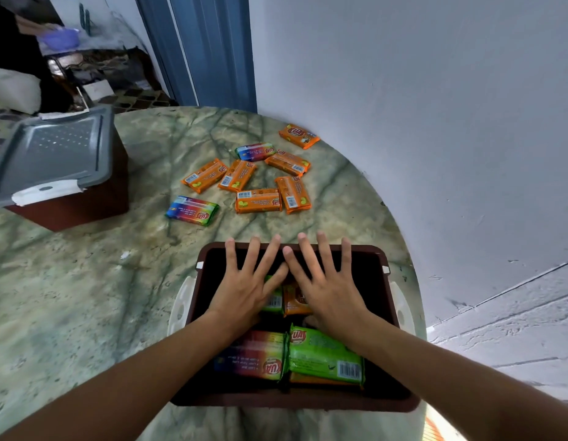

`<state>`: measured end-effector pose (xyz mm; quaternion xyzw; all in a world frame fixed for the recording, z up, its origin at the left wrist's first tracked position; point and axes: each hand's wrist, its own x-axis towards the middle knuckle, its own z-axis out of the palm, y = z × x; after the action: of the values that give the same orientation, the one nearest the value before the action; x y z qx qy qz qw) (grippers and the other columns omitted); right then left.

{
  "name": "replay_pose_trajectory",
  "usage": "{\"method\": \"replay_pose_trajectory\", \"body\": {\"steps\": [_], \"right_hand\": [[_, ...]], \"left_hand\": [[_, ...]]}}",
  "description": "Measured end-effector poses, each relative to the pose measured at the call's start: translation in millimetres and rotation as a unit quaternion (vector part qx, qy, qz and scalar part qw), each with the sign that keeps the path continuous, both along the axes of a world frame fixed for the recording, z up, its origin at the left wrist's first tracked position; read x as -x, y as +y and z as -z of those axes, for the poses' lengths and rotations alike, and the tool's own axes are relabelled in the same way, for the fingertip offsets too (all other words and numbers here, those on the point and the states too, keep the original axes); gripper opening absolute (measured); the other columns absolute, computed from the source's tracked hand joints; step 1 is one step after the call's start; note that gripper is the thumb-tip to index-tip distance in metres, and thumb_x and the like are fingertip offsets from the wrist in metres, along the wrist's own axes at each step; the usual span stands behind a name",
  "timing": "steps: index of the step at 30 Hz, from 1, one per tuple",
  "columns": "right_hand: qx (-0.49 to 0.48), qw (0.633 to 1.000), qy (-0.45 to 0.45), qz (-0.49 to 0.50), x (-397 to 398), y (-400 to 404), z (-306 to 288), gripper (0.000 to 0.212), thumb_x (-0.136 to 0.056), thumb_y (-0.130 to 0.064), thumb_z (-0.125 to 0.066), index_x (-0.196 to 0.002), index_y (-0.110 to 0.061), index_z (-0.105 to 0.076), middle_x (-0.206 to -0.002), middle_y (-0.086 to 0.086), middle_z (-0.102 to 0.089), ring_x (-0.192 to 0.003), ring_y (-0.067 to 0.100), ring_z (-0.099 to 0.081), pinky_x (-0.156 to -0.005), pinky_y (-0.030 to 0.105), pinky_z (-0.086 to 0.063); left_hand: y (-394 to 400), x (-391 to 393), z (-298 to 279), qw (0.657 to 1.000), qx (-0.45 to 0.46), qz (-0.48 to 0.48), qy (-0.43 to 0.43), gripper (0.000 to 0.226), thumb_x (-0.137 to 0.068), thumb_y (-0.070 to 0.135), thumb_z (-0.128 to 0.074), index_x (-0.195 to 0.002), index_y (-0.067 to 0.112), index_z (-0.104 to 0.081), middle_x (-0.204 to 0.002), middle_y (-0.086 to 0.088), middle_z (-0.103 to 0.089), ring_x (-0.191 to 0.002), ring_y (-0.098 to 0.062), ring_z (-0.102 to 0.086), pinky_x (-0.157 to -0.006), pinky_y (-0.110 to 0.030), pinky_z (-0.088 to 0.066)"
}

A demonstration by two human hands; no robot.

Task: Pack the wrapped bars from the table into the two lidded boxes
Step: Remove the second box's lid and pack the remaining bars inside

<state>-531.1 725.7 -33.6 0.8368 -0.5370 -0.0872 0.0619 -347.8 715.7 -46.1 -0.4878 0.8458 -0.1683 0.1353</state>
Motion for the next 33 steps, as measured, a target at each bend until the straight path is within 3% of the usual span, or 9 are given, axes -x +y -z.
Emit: {"method": "replay_pose_trajectory", "body": {"steps": [3, 5, 9, 12, 17, 23, 27, 31, 33], "right_hand": [[0.024, 0.987, -0.156, 0.016, 9, 16, -15, 0.067, -0.065, -0.03, -0.082, -0.125, -0.009, -0.059, -0.133, 0.02, -0.053, -0.128, 0.042, -0.047, -0.094, 0.053, -0.049], [-0.019, 0.971, -0.221, 0.086, 14, 27, -25, 0.038, -0.077, -0.011, -0.068, -0.115, -0.009, -0.062, -0.12, 0.011, -0.056, -0.114, 0.032, -0.057, -0.078, 0.039, -0.057], [-0.234, 0.863, -0.34, 0.292, 19, 22, -13, 0.061, -0.089, -0.011, -0.053, -0.144, -0.006, -0.028, -0.135, 0.015, -0.044, -0.116, 0.03, -0.051, -0.094, 0.033, -0.043], [-0.27, 0.745, -0.453, 0.409, 17, 2, 4, 0.044, -0.086, -0.019, -0.065, -0.126, -0.008, -0.049, -0.116, 0.013, -0.063, -0.1, 0.026, -0.06, -0.081, 0.028, -0.046], [-0.285, 0.714, -0.455, 0.449, 14, -7, 21, 0.032, -0.081, -0.015, -0.066, -0.111, -0.007, -0.061, -0.102, 0.012, -0.068, -0.093, 0.028, -0.065, -0.086, 0.038, -0.054], [-0.322, 0.559, -0.587, 0.489, -5, -8, 9, 0.04, -0.073, -0.005, -0.06, -0.113, -0.003, -0.054, -0.105, 0.014, -0.064, -0.098, 0.029, -0.061, -0.09, 0.039, -0.049], [-0.346, 0.634, -0.539, 0.434, -2, -4, -9, 0.041, -0.068, -0.016, -0.071, -0.107, -0.006, -0.061, -0.103, 0.013, -0.067, -0.099, 0.03, -0.064, -0.094, 0.043, -0.051], [-0.254, 0.92, -0.241, 0.177, 13, 24, -29, 0.096, -0.079, -0.038, -0.07, -0.152, -0.013, -0.014, -0.158, 0.016, -0.014, -0.144, 0.033, -0.02, -0.112, 0.038, -0.032], [-0.237, 0.965, -0.111, 0.025, 17, 41, -35, 0.105, -0.079, -0.051, -0.067, -0.154, -0.023, 0.001, -0.161, 0.011, 0.012, -0.148, 0.033, 0.009, -0.119, 0.045, -0.016]], "left_hand": [[-1, 0, 0, 1.0, -0.01, 0.014, -0.014, 0.121, -0.071, 0.068, -0.062, -0.144, 0.022, 0.022, -0.149, -0.023, 0.03, -0.14, -0.049, -0.003, -0.102, -0.076, -0.006], [-1, 1, -2, 1.0, -0.009, 0.014, -0.006, 0.121, -0.067, 0.074, -0.061, -0.146, 0.026, 0.017, -0.15, -0.023, 0.027, -0.139, -0.049, -0.003, -0.102, -0.076, -0.006], [-1, 1, 0, 1.0, 0.006, 0.013, 0.009, 0.116, -0.064, 0.079, -0.059, -0.146, 0.028, 0.005, -0.152, -0.022, 0.015, -0.137, -0.049, -0.009, -0.101, -0.077, -0.008], [-1, 6, 0, 0.999, 0.007, 0.004, 0.032, 0.111, -0.058, 0.088, -0.051, -0.142, 0.028, -0.011, -0.153, -0.023, 0.0, -0.136, -0.051, -0.012, -0.099, -0.08, -0.004], [-2, 19, 0, 0.994, 0.016, -0.024, 0.109, 0.095, -0.053, 0.083, -0.058, -0.121, 0.019, -0.04, -0.138, -0.023, -0.031, -0.127, -0.052, -0.031, -0.097, -0.081, -0.009], [-2, 15, -4, 0.996, 0.006, -0.01, 0.09, 0.085, -0.052, 0.074, -0.069, -0.114, 0.017, -0.052, -0.138, -0.022, -0.033, -0.123, -0.05, -0.035, -0.096, -0.079, -0.018], [1, 11, -15, 0.995, -0.03, -0.001, 0.094, 0.076, -0.06, 0.075, -0.056, -0.112, 0.02, -0.06, -0.147, -0.022, -0.031, -0.133, -0.051, -0.028, -0.099, -0.077, -0.016], [13, -13, -28, 0.976, -0.111, 0.077, 0.173, 0.093, -0.063, 0.079, -0.047, -0.141, 0.03, -0.038, -0.16, -0.015, 0.001, -0.145, -0.037, 0.012, -0.11, -0.07, 0.001], [24, -25, -31, 0.972, -0.17, 0.107, 0.125, 0.106, -0.059, 0.08, -0.051, -0.149, 0.033, -0.02, -0.159, -0.011, 0.016, -0.143, -0.035, 0.023, -0.11, -0.066, 0.01]]}}
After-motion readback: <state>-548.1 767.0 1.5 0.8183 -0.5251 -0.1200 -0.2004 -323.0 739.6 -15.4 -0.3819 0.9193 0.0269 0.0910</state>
